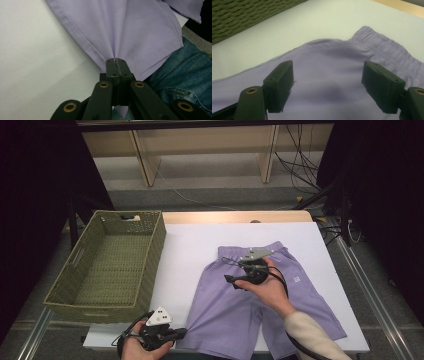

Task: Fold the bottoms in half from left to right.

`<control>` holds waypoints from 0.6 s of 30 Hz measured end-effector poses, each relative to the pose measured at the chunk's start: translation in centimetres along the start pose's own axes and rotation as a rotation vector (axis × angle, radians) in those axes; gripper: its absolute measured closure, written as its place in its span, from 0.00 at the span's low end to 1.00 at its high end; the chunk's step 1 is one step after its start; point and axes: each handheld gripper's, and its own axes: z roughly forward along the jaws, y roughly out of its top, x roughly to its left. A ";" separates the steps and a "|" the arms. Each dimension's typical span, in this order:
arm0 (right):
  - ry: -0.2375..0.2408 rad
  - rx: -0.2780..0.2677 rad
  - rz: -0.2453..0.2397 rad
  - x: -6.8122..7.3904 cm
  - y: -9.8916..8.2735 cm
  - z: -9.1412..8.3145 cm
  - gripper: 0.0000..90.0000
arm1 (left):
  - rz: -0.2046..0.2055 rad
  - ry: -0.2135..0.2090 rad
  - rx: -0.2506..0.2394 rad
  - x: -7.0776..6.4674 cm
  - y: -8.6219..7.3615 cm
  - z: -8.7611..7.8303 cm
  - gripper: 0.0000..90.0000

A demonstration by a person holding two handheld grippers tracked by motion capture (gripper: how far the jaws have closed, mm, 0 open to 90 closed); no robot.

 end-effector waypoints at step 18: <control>-0.035 0.107 0.033 -1.6 5.0 7.6 0.32 | -0.004 -0.022 -0.013 0.0 -0.4 -0.5 0.99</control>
